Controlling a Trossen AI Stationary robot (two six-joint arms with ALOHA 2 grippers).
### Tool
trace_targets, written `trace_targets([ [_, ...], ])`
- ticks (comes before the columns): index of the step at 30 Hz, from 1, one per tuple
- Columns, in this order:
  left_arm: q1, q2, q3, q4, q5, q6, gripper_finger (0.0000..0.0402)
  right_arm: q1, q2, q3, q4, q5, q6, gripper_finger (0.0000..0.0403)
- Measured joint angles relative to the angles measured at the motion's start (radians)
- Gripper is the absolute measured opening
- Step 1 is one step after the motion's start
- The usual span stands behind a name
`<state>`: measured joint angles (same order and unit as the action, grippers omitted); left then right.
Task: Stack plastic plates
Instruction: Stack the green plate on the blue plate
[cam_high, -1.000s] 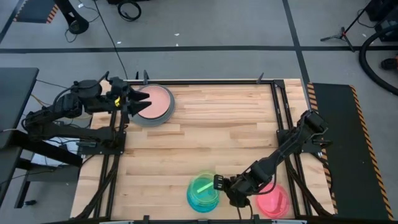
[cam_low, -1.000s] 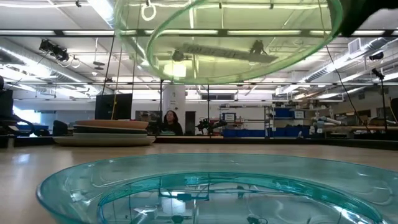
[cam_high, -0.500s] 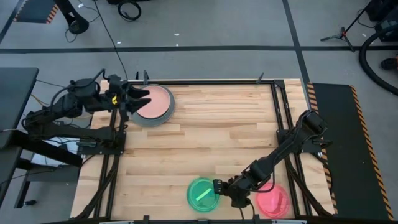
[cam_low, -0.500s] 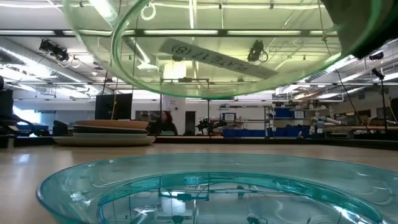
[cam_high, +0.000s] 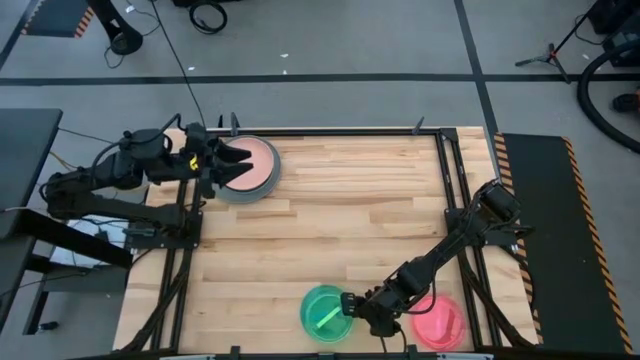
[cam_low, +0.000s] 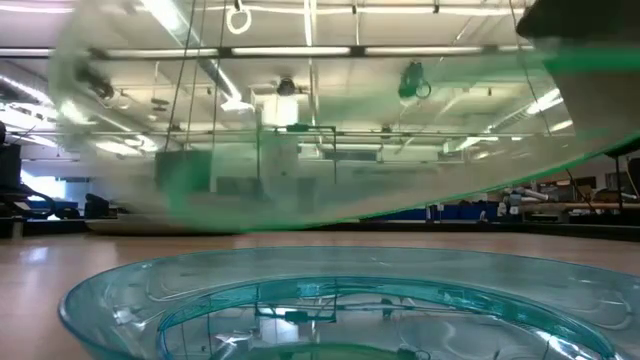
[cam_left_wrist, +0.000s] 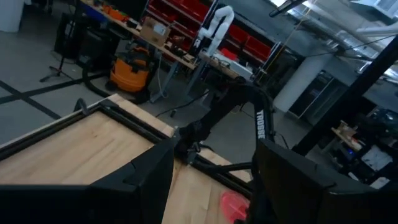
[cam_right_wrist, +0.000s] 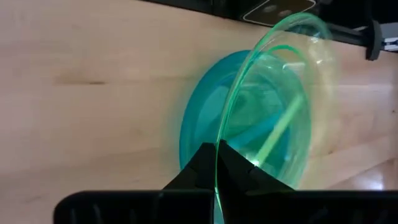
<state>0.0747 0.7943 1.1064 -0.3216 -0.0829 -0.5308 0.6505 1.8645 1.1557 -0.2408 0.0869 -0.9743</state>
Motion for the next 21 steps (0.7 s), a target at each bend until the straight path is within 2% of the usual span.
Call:
trace_targets([
  [7,-0.057,0.036,0.0,0.088,-0.003,0.017,0.0233,-0.015,0.012,0.003,0.001,-0.054,0.048,0.0028],
  [10,-0.11,0.061,0.0,0.147,-0.009,0.014,0.0233,-0.02,0.044,0.006,-0.01,-0.028,0.069,0.0035],
  [17,-0.28,0.152,0.001,0.327,-0.111,0.052,0.0233,-0.019,0.084,0.016,0.004,0.044,0.067,0.0054],
  [21,-0.356,0.204,-0.001,0.377,-0.124,0.07,0.0233,-0.019,0.084,0.024,0.009,0.066,0.136,0.0075],
])
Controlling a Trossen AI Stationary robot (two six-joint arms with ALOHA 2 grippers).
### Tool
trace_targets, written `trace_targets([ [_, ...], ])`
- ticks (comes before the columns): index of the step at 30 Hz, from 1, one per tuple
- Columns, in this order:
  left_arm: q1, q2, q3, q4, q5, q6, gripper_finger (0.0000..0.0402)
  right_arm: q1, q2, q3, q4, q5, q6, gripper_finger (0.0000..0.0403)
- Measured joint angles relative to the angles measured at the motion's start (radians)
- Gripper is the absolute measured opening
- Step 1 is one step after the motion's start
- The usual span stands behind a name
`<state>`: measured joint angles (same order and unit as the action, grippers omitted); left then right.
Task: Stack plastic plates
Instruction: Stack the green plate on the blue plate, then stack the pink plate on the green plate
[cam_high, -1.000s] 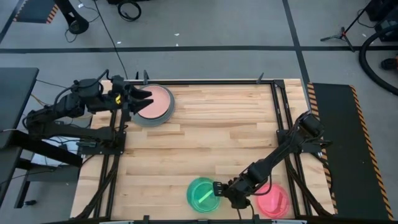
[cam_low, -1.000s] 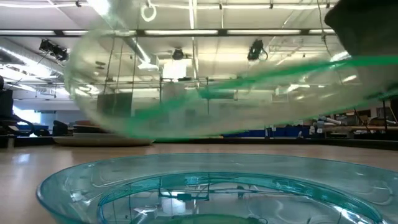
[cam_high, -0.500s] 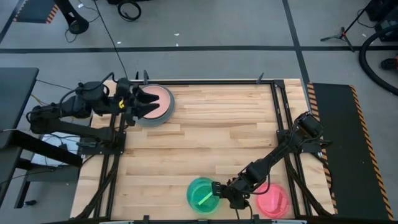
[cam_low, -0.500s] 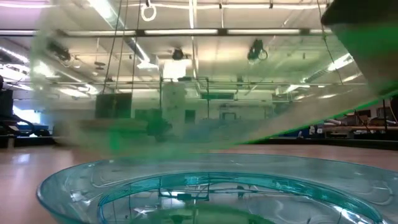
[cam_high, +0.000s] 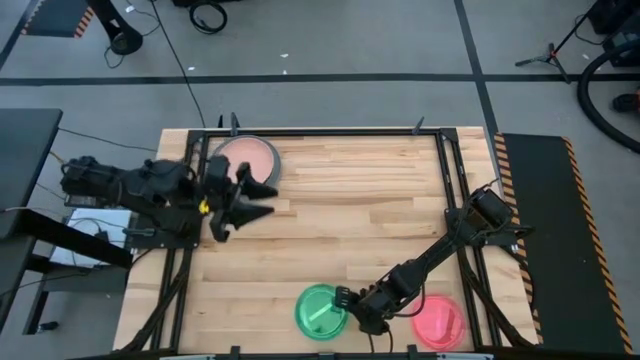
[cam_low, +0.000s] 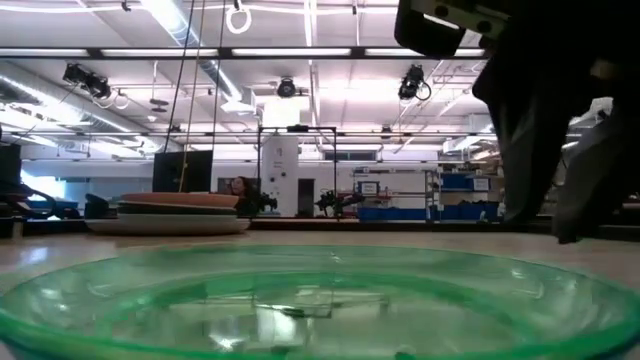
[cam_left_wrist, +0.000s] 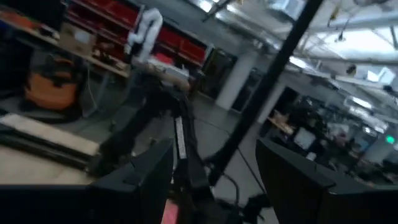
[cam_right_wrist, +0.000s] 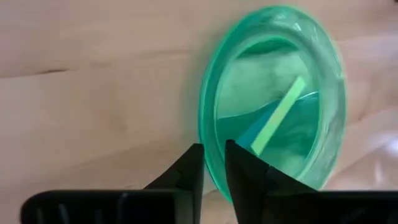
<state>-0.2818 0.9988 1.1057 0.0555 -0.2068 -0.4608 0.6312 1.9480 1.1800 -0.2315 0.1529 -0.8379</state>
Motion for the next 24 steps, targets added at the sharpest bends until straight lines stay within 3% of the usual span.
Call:
trace_targets([
  [7,-0.109,0.048,0.0,0.008,-0.049,-0.001,0.0233,0.029,-0.002,0.13,-0.226,0.047,0.108,0.0131],
  [10,-0.143,0.048,0.0,0.014,-0.083,0.002,0.0233,0.071,-0.005,0.24,-0.397,0.072,0.323,0.0154],
  [12,-0.158,0.044,0.0,0.013,-0.087,0.003,0.0233,0.099,-0.007,0.326,-0.527,0.079,0.62,0.0163],
  [15,-0.185,0.039,0.0,0.028,-0.09,0.023,0.0233,0.132,-0.006,0.44,-0.717,0.074,1.262,0.0165],
  [19,-0.207,0.04,0.0,0.037,-0.089,0.06,0.0233,0.152,-0.005,0.487,-0.838,-0.027,2.092,0.0159],
  [21,-0.205,0.039,0.0,0.041,-0.089,0.077,0.0233,0.155,-0.005,0.476,-0.827,-0.097,2.396,0.0158],
  [24,-0.195,0.039,0.0,0.05,-0.09,0.088,0.0233,0.156,-0.003,0.446,-0.801,-0.198,2.684,0.0158],
])
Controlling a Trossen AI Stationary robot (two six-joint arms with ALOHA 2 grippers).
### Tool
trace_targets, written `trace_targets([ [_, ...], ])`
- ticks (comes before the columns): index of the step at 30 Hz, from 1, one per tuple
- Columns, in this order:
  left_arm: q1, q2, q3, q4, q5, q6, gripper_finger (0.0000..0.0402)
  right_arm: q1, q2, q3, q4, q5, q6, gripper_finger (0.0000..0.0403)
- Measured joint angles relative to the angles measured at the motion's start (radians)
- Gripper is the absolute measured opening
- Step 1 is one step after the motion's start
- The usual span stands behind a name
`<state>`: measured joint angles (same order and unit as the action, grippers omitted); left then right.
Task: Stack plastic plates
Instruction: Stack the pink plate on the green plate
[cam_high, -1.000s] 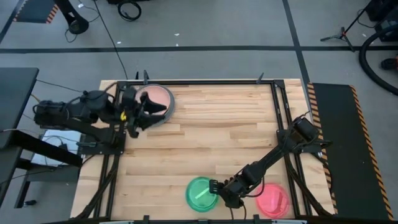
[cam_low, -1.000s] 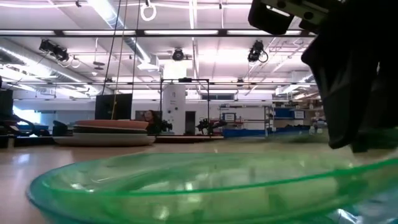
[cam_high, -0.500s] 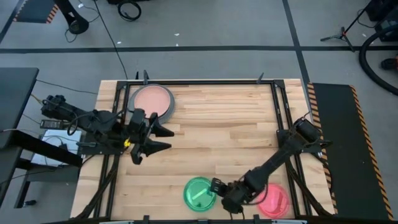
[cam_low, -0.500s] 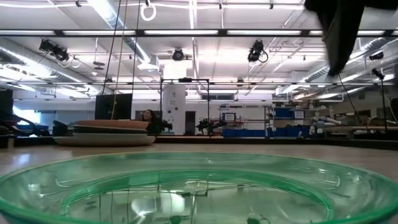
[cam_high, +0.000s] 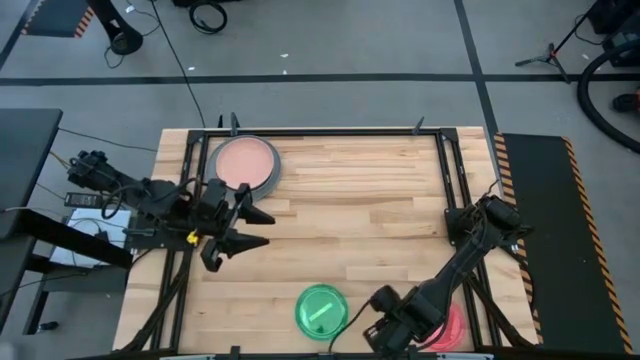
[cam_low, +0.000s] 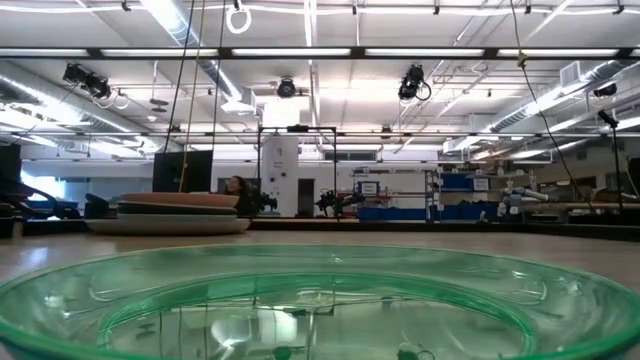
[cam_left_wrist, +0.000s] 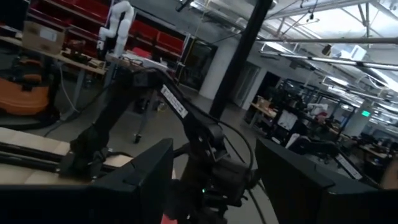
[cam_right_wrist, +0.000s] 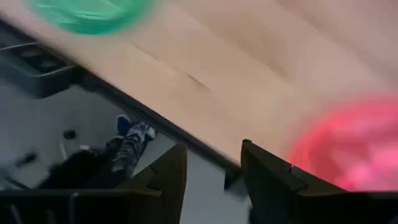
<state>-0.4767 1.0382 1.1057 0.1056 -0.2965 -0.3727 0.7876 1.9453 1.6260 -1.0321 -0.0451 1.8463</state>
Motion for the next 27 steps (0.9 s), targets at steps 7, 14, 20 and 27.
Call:
trace_targets([
  [7,0.015,-0.014,0.0,0.004,0.001,0.011,0.0233,-0.003,0.0,-0.039,-0.135,0.022,0.264,0.0157],
  [14,0.012,-0.037,0.0,0.005,0.006,0.045,0.0233,-0.026,0.0,-0.154,-0.129,-0.059,0.309,0.0157],
  [20,0.012,-0.051,0.0,-0.002,0.006,0.056,0.0233,-0.006,0.0,-0.219,-0.044,-0.108,0.41,0.0157],
  [27,0.012,-0.053,0.0,-0.005,0.006,0.084,0.0233,0.034,0.0,-0.267,-0.03,-0.191,0.487,0.013],
])
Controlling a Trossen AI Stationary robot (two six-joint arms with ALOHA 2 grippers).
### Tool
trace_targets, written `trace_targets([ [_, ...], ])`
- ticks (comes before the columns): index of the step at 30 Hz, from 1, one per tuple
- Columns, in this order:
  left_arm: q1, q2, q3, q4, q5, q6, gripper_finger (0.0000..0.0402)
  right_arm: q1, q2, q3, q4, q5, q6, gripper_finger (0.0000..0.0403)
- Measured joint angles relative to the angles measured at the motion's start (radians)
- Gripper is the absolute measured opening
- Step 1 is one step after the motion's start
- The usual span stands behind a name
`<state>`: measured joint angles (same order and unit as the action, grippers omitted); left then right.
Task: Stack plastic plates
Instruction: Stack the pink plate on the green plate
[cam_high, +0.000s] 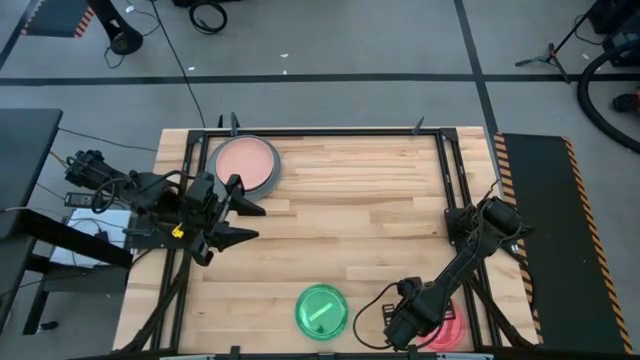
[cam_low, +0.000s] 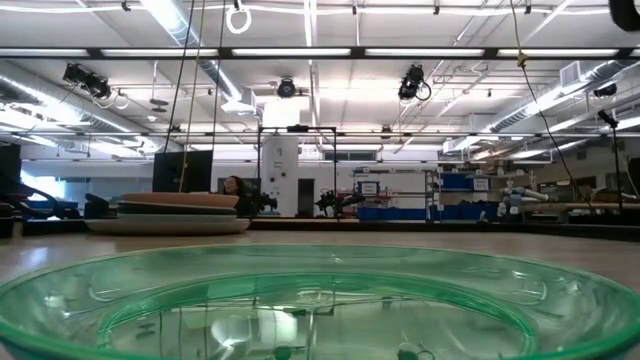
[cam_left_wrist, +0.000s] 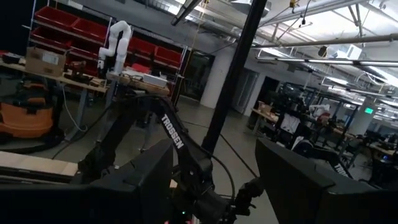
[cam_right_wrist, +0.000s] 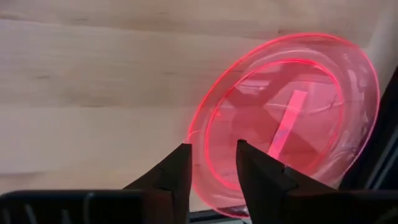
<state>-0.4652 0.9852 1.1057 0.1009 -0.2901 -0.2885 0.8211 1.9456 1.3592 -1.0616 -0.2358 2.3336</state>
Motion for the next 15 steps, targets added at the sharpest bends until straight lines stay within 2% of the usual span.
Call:
trace_targets([
  [5,0.0,0.0,0.0,0.0,0.0,0.014,0.0233,-0.009,0.02,-0.018,0.046,-0.005,0.006,0.011],
  [11,0.0,0.0,0.0,0.0,0.0,0.021,0.0233,-0.037,0.122,0.029,0.158,0.0,0.005,0.0108],
  [15,0.0,0.0,0.0,0.0,0.0,0.014,0.0233,-0.025,0.185,0.096,0.142,-0.07,0.005,0.0108],
])
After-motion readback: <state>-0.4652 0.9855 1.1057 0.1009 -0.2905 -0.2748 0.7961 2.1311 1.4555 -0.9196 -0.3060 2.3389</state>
